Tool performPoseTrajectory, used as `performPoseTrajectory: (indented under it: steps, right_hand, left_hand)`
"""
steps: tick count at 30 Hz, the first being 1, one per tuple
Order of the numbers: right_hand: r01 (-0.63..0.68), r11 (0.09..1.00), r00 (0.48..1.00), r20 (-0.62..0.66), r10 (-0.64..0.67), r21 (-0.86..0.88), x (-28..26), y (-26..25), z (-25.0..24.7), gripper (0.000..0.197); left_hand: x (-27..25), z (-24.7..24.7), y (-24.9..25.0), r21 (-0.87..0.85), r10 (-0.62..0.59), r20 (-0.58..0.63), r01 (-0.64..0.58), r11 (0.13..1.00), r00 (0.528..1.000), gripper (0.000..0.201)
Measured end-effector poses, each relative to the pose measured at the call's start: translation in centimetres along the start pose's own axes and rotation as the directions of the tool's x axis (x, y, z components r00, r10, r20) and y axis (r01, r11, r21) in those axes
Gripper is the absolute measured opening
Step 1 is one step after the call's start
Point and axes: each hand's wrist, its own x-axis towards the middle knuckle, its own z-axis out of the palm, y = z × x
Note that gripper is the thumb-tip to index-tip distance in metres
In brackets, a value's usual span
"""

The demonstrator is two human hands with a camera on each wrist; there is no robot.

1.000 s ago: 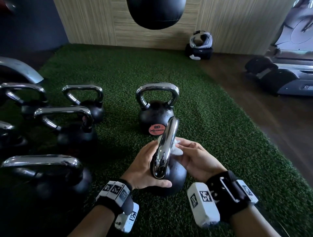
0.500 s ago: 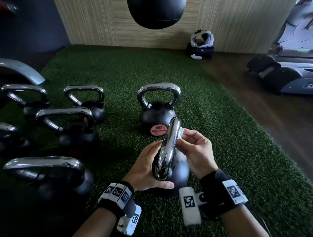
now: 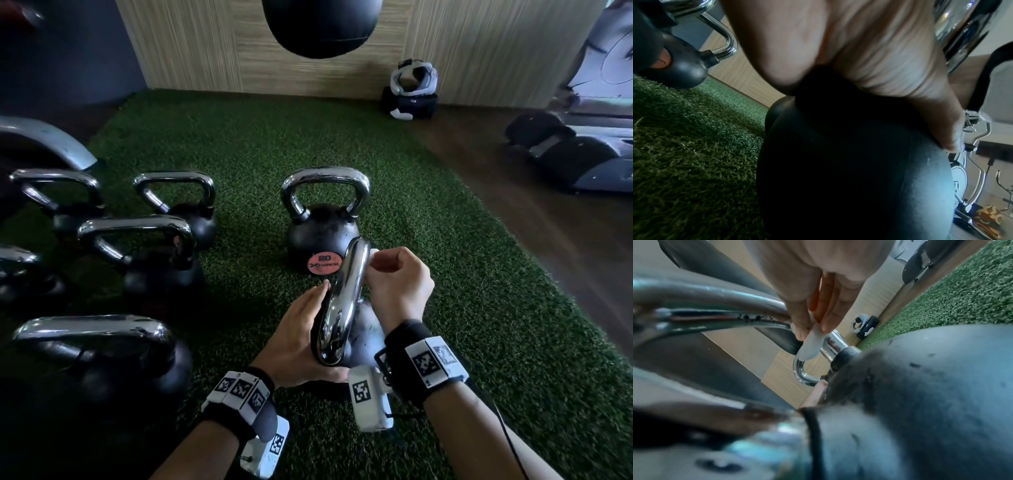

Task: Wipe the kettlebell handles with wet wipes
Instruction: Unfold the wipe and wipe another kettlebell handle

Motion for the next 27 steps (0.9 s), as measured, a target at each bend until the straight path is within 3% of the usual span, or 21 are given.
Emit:
performPoseTrajectory:
  steps: [5,8,13,17,19,21,24,27]
  right_hand:
    - [-0.029,0.999,1.0,-0.001,0.028,-0.026,-0.1,-0.3,0.2,0.02]
    - [-0.046,0.993,0.998,0.034,0.05,-0.107,0.4,-0.4,0.8,0.016]
    - [-0.026,0.968,0.981,0.181,0.073,-0.249,0.6,0.6,1.9,0.027]
    - [-0.023,0.954,0.953,0.282,0.111,-0.298,1.3,1.2,1.8,0.026]
    - [-0.027,0.964,0.947,0.303,0.109,-0.263,1.2,1.6,1.2,0.016]
    - [-0.018,0.982,0.947,0.311,0.078,-0.189,1.2,1.8,0.1,0.012]
    - [-0.072,0.992,0.933,0.346,0.102,-0.1,1.8,2.2,-1.3,0.022]
    - [-0.156,0.985,0.862,0.479,0.169,-0.067,2.7,2.7,-1.1,0.04]
  left_hand:
    - [0.3,0.2,-0.4,0.021,0.02,0.007,-0.02,1.0,1.0,0.136]
    - [0.5,0.5,-0.8,0.131,0.116,0.001,-0.115,0.985,0.993,0.134]
    - [0.3,0.6,0.6,0.136,0.246,-0.076,-0.234,0.963,0.966,0.11]
    - [-0.4,0.8,1.0,0.104,0.155,-0.087,-0.146,0.984,0.984,0.122]
    - [-1.0,0.3,0.9,0.113,0.155,-0.052,-0.149,0.982,0.987,0.116]
    - [-1.7,-0.9,0.6,0.002,0.116,0.032,-0.116,0.993,0.993,0.112]
    - [-3.0,-2.9,2.0,-0.392,0.032,0.067,-0.003,0.92,0.997,0.098]
    - [-3.7,-3.3,6.1,-0.485,0.063,0.013,-0.049,0.873,0.998,0.095]
